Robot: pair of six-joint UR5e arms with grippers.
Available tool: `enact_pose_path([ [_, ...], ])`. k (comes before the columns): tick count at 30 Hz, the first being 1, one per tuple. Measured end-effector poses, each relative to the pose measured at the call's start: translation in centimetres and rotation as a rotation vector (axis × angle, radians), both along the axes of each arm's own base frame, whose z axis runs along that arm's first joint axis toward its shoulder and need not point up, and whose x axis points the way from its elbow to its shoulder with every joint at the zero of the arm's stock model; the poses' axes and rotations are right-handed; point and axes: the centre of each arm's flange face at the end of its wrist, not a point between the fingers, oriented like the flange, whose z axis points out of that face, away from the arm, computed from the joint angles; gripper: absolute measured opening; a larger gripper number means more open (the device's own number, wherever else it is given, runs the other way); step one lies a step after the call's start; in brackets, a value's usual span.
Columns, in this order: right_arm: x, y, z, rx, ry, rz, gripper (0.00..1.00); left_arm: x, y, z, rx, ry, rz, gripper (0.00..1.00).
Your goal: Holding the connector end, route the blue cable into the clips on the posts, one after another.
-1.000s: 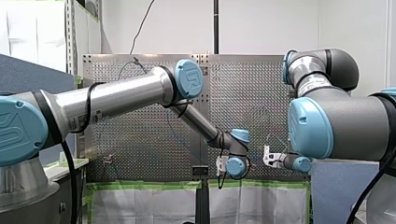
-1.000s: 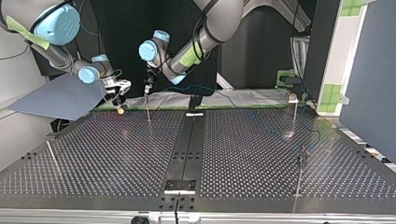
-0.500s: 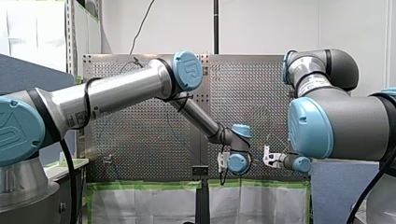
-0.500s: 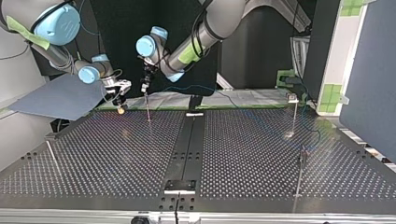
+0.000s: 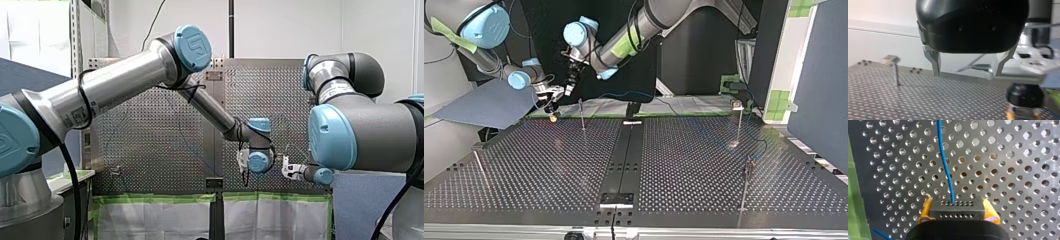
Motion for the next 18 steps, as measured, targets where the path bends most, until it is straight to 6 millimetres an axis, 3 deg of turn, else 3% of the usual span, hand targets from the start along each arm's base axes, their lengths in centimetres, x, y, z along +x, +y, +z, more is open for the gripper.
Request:
enact_pose_path([
  [18,0.4,0.2,-0.1,0.001,-0.001,0.015,0.00,-3.5,1.7,8.2,-0.233,-0.068,-0.005,1.00],
])
